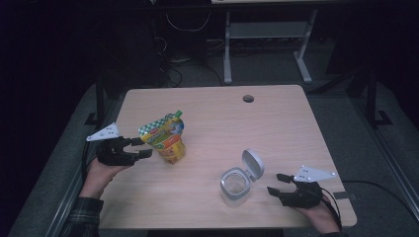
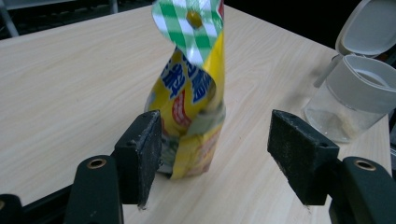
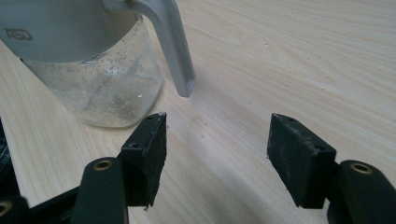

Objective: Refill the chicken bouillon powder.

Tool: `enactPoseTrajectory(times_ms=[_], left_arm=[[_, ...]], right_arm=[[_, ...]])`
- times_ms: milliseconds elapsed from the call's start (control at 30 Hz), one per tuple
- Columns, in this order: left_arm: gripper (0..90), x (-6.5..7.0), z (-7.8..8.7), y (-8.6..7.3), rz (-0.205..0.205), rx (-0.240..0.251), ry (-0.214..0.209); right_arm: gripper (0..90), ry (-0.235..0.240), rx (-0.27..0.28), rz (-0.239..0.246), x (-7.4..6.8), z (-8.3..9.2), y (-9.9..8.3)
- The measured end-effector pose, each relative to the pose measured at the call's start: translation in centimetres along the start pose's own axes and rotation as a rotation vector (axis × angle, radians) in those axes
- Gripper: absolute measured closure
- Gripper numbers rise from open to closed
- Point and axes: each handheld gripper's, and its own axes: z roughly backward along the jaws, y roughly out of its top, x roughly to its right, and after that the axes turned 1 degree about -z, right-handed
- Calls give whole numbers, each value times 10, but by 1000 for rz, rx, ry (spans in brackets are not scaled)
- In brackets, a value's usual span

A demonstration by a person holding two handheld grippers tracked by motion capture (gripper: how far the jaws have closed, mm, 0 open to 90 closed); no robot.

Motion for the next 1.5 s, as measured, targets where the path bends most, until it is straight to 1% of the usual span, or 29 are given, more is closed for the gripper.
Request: enactPoseTrajectory(times_ms=[33, 100, 200, 233, 267, 300, 333, 367, 400, 467, 500, 633, 667, 733, 800, 833, 867, 1000, 1067, 1200, 1367, 1467, 1500], left_arm=[[350, 0, 0, 0, 0, 0, 0], [352, -2, -5, 3, -4, 5, -11], [368, -3, -9, 6, -15, -3, -11], [386, -4, -13, 7, -15, 15, -15], [396, -4, -13, 7, -15, 15, -15], [396, -5, -16, 8, -12, 12, -16], [419, -6, -21, 9, -8, 7, -9], [430, -6, -22, 9, -8, 8, -15], [440, -6, -24, 10, -11, 8, -21], [466, -5, -27, 13, -21, 1, -14], [479, -4, -28, 14, -19, 3, -10], [563, -4, -32, 16, -28, -6, -9], [588, -4, -34, 16, -28, -10, 5], [625, -4, -34, 16, -24, -10, 8], [669, -5, -33, 16, -28, -7, 11], [669, -4, -33, 15, -33, 1, 14], [723, -3, -32, 16, -41, -1, 21], [790, -2, -32, 16, -49, 11, 33], [855, -1, -33, 16, -52, 13, 32], [883, 0, -33, 17, -55, 1, 39], [893, 2, -34, 18, -51, 8, 49], [900, 2, -34, 17, -36, 24, 49], [900, 2, -34, 17, -23, 28, 48]], right_arm=[[372, 0, 0, 0, 0, 0, 0], [372, 0, -1, 2, 0, 0, 0], [372, 0, -2, 0, 0, 0, -1], [371, 0, -2, -1, 0, 0, -1], [371, 0, -2, -1, 0, 0, -1], [371, 0, -2, -1, 0, 0, -1], [370, 1, -3, 0, 0, -1, -1], [369, 1, -4, 1, 0, -1, -1], [369, 1, -4, 0, 0, -1, -1], [369, 0, -4, 2, -1, -1, -1], [368, -1, -3, 2, 0, -1, -1], [368, -2, -1, 0, 0, -1, -1], [368, -1, 0, 0, 0, -1, -1], [368, -2, -1, 1, 0, 0, -1], [368, -2, -1, 1, 0, 0, -1], [368, -3, 0, 2, 0, 0, -1], [368, -2, -1, 1, 0, 0, -2], [368, -1, -3, -1, 0, -1, -1], [368, -1, -4, -1, -1, -1, -1], [368, 0, -8, -1, 0, -1, -2], [365, 0, -7, 1, 0, -1, -1], [363, -2, -8, -1, 0, -1, -2], [363, -3, -6, -1, 0, -1, -2]])
